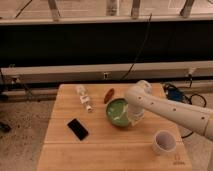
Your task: Drag the ceramic bowl in a circle
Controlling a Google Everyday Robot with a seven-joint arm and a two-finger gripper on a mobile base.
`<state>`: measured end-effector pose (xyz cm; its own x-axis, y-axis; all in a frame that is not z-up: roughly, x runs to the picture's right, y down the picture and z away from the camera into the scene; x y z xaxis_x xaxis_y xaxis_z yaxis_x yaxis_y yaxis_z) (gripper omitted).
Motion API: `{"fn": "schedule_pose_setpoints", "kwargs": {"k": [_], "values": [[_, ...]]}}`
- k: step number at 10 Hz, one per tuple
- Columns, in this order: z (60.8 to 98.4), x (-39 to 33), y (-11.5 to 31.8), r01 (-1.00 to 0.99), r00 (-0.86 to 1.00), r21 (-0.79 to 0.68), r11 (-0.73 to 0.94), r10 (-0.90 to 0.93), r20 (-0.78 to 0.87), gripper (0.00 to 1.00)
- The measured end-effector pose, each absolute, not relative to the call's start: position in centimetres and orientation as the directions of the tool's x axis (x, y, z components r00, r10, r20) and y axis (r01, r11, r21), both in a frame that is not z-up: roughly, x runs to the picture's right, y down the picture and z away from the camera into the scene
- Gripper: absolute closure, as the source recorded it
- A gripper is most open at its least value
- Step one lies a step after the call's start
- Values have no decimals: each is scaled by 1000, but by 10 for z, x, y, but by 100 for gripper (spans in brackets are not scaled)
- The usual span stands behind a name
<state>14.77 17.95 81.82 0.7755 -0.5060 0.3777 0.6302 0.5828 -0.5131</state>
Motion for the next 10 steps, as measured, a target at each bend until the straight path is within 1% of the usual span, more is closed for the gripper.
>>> {"fn": "schedule_pose_setpoints", "kwargs": {"k": [3, 10], "values": [[817, 127, 182, 665, 745, -500, 554, -541, 391, 100], [816, 146, 168, 653, 752, -526, 545, -546, 368, 100]]}}
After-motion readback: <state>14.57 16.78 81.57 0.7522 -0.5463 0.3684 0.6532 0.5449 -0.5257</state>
